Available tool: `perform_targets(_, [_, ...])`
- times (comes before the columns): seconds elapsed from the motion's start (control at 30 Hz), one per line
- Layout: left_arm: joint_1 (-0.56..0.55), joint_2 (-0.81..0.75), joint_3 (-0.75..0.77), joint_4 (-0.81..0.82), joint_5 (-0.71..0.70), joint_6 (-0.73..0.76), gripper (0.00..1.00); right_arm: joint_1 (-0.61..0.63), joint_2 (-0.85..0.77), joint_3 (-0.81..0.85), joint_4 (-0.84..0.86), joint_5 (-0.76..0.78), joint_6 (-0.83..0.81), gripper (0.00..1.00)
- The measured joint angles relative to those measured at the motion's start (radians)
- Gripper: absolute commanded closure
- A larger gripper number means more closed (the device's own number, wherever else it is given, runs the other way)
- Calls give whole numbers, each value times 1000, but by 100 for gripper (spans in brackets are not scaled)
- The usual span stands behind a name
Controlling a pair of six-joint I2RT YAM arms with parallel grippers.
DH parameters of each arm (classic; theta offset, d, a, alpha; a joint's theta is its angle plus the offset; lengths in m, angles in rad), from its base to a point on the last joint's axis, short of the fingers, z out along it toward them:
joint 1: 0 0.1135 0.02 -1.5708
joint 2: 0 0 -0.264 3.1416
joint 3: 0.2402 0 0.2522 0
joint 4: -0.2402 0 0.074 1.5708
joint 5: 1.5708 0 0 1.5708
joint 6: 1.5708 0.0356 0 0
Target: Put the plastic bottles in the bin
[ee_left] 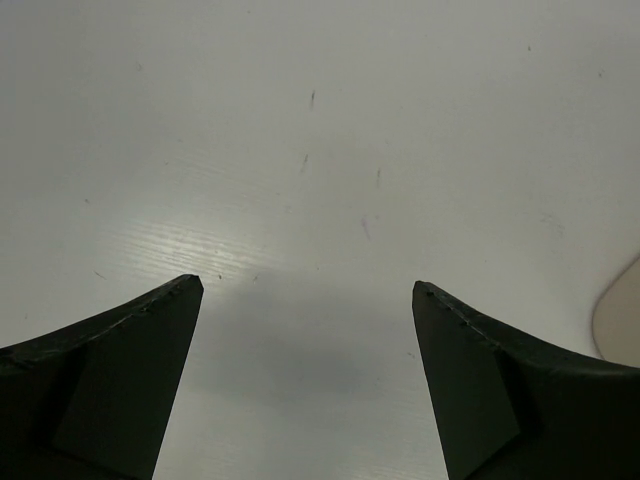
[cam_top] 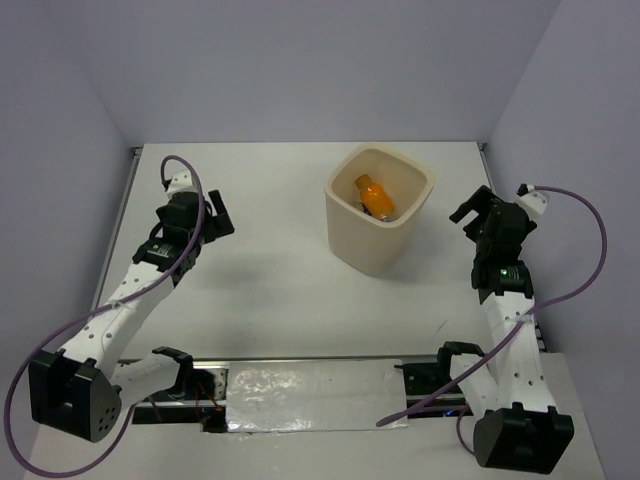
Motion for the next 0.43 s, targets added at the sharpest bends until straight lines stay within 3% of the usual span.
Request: perform_targets(0.43, [1, -56, -22, 16, -84, -29, 1, 0, -34, -20, -12, -17, -2, 0])
